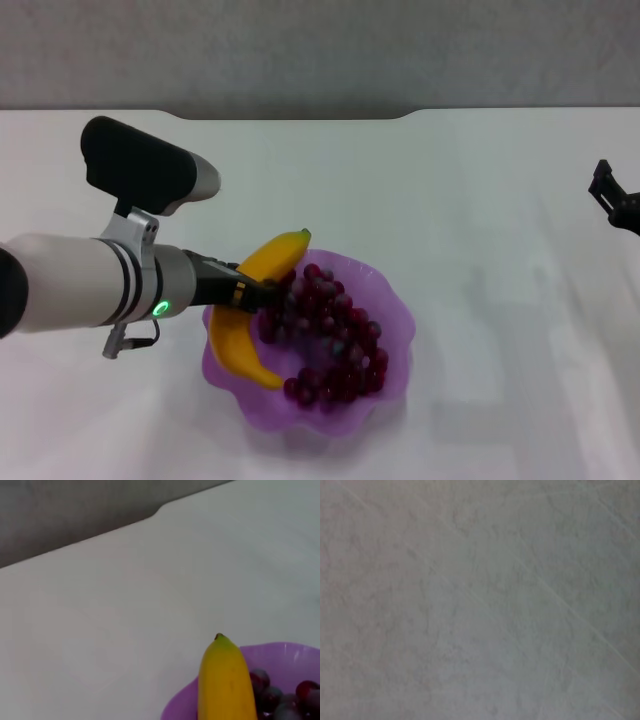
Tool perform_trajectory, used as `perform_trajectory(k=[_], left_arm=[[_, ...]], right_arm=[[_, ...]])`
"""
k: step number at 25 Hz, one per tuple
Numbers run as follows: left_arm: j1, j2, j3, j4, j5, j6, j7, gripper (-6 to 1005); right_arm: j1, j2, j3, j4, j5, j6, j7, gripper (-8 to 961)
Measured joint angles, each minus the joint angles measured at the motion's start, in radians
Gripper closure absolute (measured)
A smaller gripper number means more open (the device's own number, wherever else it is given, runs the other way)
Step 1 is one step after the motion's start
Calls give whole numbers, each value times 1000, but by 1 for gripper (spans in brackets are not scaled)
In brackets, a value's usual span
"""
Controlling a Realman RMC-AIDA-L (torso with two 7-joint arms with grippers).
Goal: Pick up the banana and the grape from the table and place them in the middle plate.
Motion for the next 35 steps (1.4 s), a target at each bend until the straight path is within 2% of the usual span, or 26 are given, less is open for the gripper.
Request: perform_trajectory(k=[18,29,34,35], left_arm=[[-27,-1,88,-15,-2,5,-2,401],[-50,-1,87,-42,11,22,-29,383],[-50,1,44,-37,14,39,-38,128],[-50,1,30,-34,16,39,-37,124]], right_arm=[[2,0,0,0,0,0,0,145],[6,0,0,0,0,0,0,149],[3,0,0,0,0,0,0,151],[3,0,0,0,0,0,0,151]])
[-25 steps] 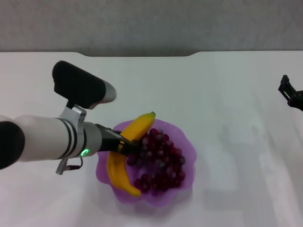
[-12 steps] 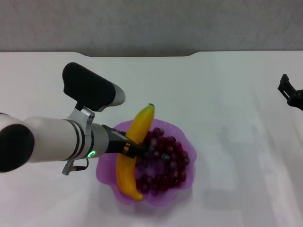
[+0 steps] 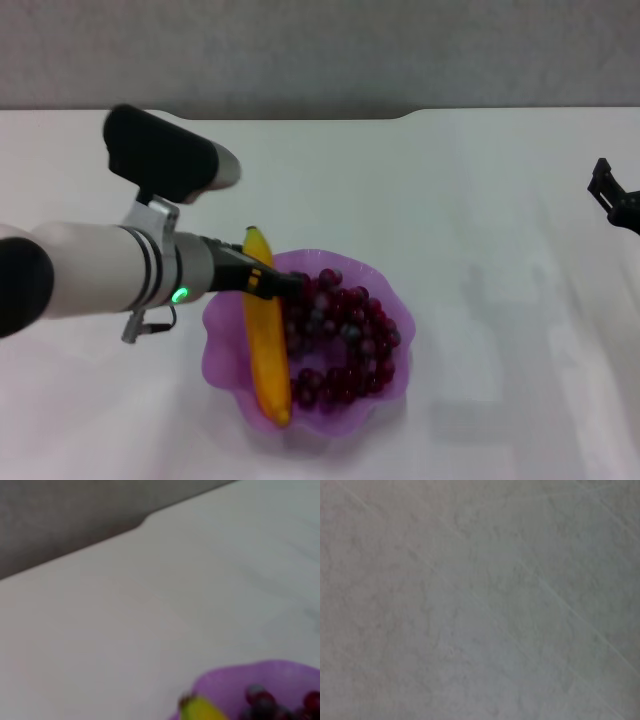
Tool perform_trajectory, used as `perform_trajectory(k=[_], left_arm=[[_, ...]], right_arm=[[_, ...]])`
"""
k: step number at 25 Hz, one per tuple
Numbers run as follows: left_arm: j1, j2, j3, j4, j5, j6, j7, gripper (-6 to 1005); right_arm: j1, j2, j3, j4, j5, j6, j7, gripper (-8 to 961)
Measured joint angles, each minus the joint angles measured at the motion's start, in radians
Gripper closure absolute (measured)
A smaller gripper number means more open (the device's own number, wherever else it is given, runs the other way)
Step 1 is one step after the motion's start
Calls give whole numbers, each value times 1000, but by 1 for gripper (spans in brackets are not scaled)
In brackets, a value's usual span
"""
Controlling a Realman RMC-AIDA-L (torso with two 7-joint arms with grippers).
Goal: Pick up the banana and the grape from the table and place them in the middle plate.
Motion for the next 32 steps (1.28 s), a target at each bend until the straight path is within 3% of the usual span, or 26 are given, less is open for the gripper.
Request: perform_trajectory(k=[9,17,21,27,32], left_arm=[[29,0,-66,16,64,129,8,107],[119,-5,-57,-1,64,450,4,107],[121,-5,-56,-96,62,621,-6,107],[50,-2,-60,-340,60,830,-59,107],[37,-2,-57,-461,60,1002,-140,106]], right_arm=[[-1,0,0,-1,0,0,0,154],[3,-2,0,0,0,0,0,157],[4,-2,0,0,0,0,0,159],[9,-1,0,0,0,0,0,161],[10,-1,1,0,0,0,0,163]])
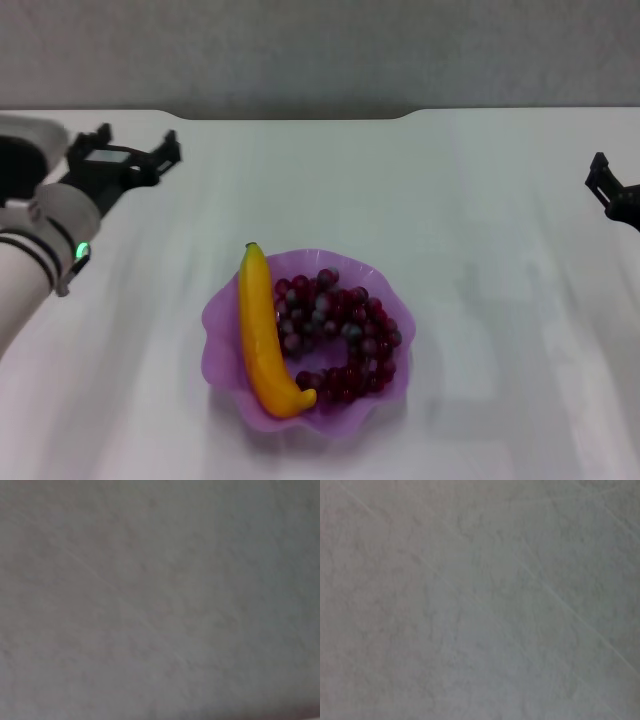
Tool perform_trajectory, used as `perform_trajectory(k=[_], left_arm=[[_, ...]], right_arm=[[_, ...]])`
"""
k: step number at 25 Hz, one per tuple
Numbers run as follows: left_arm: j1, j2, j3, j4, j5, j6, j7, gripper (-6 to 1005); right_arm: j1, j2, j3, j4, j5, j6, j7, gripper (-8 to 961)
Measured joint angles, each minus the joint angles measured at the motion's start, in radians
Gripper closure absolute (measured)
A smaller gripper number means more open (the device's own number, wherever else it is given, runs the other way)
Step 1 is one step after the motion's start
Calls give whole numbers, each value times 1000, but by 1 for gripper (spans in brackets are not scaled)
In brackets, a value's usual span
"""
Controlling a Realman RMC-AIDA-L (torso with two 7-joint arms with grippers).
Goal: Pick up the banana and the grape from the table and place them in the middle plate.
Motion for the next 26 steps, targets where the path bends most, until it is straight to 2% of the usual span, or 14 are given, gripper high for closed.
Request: perform_trajectory(k=[4,10,15,19,26], left_arm=[[-3,1,1,-125,4,207,-58,106],[-42,1,1,-304,2,391,-96,106],[-79,0,-8,-422,3,471,-138,106],[-80,-1,-10,-459,3,497,-152,106],[-112,-1,-10,-505,4,495,-138,107]], right_arm=[[10,0,4,0,0,0,0,164],[22,-1,20,2,1,-11,-1,166],[26,1,24,19,2,-56,-2,168],[25,1,25,27,3,-72,-1,169],[64,-5,26,67,3,-13,-1,161]])
